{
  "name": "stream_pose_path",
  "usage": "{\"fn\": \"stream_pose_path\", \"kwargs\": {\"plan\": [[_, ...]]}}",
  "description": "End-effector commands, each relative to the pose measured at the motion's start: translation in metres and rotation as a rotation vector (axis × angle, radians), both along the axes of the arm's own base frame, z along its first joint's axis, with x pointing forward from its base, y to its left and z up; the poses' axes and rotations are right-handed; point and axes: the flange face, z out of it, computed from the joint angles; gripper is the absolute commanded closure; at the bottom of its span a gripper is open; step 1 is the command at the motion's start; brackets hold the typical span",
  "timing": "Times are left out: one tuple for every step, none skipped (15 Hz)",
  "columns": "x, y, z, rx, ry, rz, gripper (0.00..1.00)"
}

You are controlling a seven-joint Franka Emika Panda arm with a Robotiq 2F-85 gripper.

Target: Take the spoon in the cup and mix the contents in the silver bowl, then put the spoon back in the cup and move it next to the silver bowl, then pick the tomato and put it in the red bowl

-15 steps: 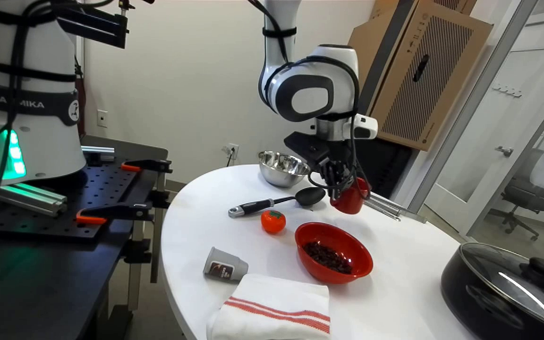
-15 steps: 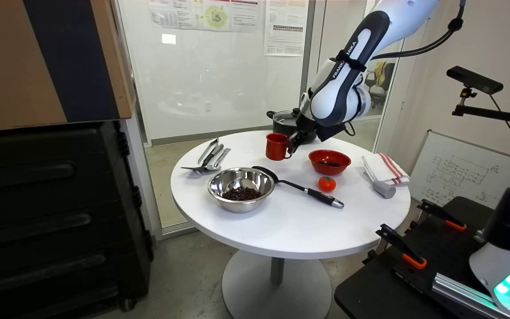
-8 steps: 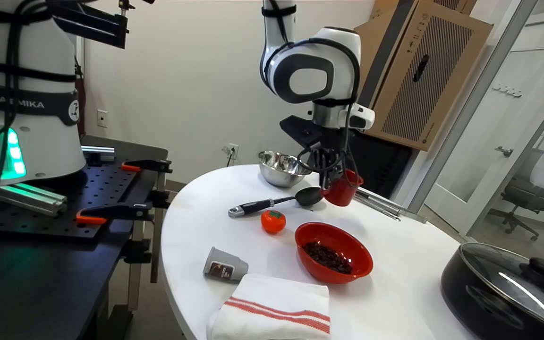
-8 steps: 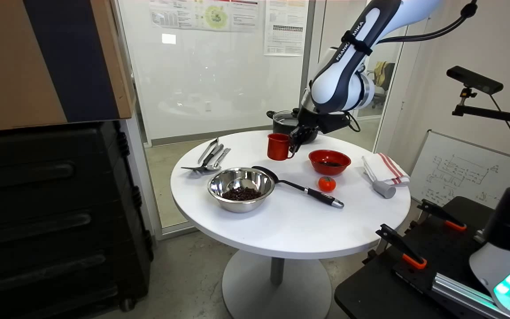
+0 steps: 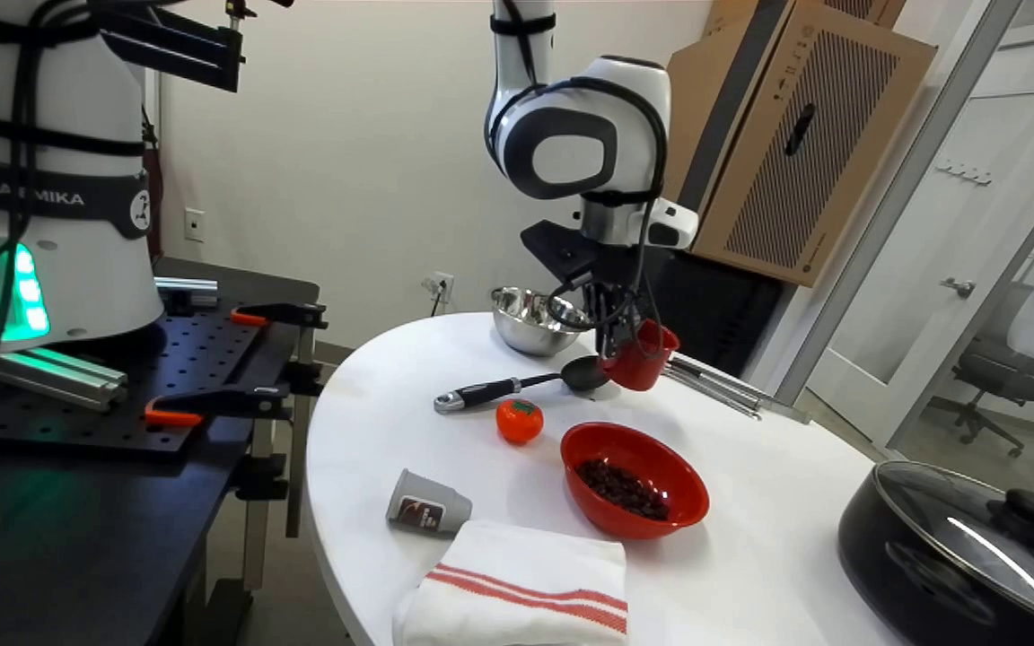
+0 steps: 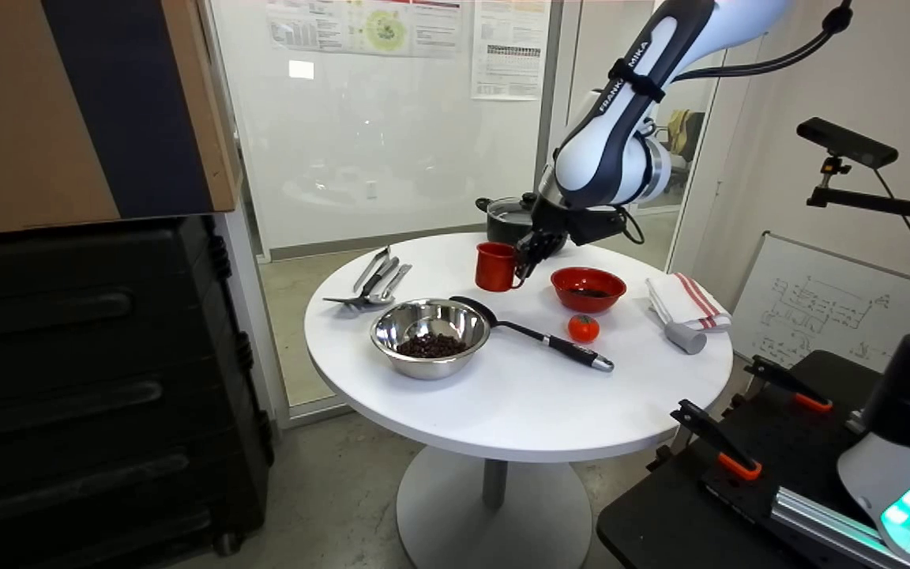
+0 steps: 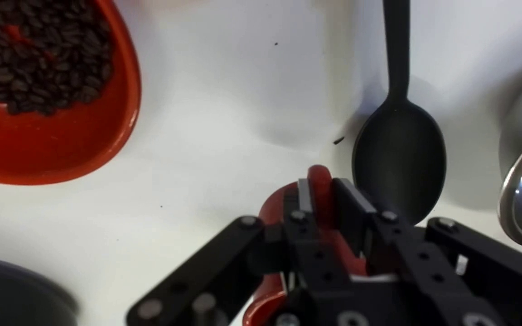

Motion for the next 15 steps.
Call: {"fn": "stream_pose_path", "kwargs": {"plan": [[-0.041, 0.029, 0.006, 0.034, -0.053, 0.019, 0.96], [-0.055, 0.039, 0.007, 0.04, -0.062, 0.035, 0.96], [-0.067, 0.048, 0.007, 0.048, -0.064, 0.053, 0.96], [-0.081, 0.055, 0.008, 0.048, -0.059, 0.061, 0.96], [-0.092, 0.06, 0.009, 0.052, -0.055, 0.068, 0.96], [-0.102, 0.062, 0.01, 0.048, -0.053, 0.073, 0.96], [-0.11, 0.062, 0.012, 0.045, -0.056, 0.073, 0.96], [-0.118, 0.062, 0.015, 0.041, -0.064, 0.073, 0.96], [-0.124, 0.061, 0.017, 0.039, -0.071, 0.071, 0.96], [-0.129, 0.059, 0.019, 0.034, -0.078, 0.068, 0.96], [-0.134, 0.057, 0.021, 0.028, -0.083, 0.067, 0.96], [-0.14, 0.054, 0.022, 0.016, -0.083, 0.073, 0.96], [-0.12, 0.053, 0.025, 0.012, -0.081, 0.079, 0.96], [-0.123, 0.051, 0.026, 0.005, -0.076, 0.08, 0.96], [-0.123, 0.05, 0.025, 0.001, -0.064, 0.081, 0.96]]}}
